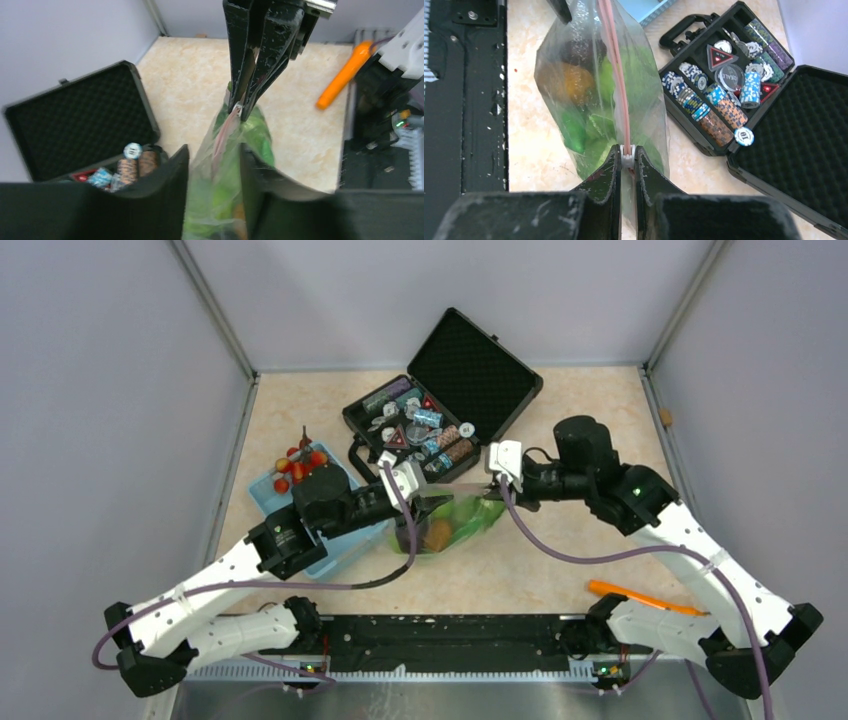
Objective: Place the food in the zip-top bag and seal the zipper
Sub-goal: Zip the zipper food storage bag at the center of the board.
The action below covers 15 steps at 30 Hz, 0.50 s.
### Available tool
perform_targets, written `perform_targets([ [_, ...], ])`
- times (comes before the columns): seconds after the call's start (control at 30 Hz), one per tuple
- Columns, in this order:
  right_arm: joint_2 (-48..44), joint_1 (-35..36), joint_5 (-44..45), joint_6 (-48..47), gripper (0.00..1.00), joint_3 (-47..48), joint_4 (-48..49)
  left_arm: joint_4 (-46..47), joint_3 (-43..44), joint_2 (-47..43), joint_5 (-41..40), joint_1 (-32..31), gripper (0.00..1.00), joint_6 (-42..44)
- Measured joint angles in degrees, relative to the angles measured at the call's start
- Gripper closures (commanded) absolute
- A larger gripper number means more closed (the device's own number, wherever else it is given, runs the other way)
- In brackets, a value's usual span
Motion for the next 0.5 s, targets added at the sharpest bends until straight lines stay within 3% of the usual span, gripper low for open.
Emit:
perform_targets([
  [0.1,0.15,-0.2,-1.42,0.55,1.0,1.49,-1.79,0.24,0.02,0.26,1.03,0.07,0.33,-0.15],
  [0.27,1.25,-0.26,-3.15,1.01,1.0,5.18,-4.44,-0.98,3.85,6.36,6.84,0.15,0.31,-0.2],
  [0.4,1.53,-0.26,-3.85,1.09,1.0,5.57,-5.66,-2.6,6.8,12.46,11.06,0.33,0.42,0.0],
  [0.5,1.53,-0.46,-3.8,1.2,1.0,5.57,-6.49,-3.23,7.43,15.12,12.31,0.66,0.64,0.09],
])
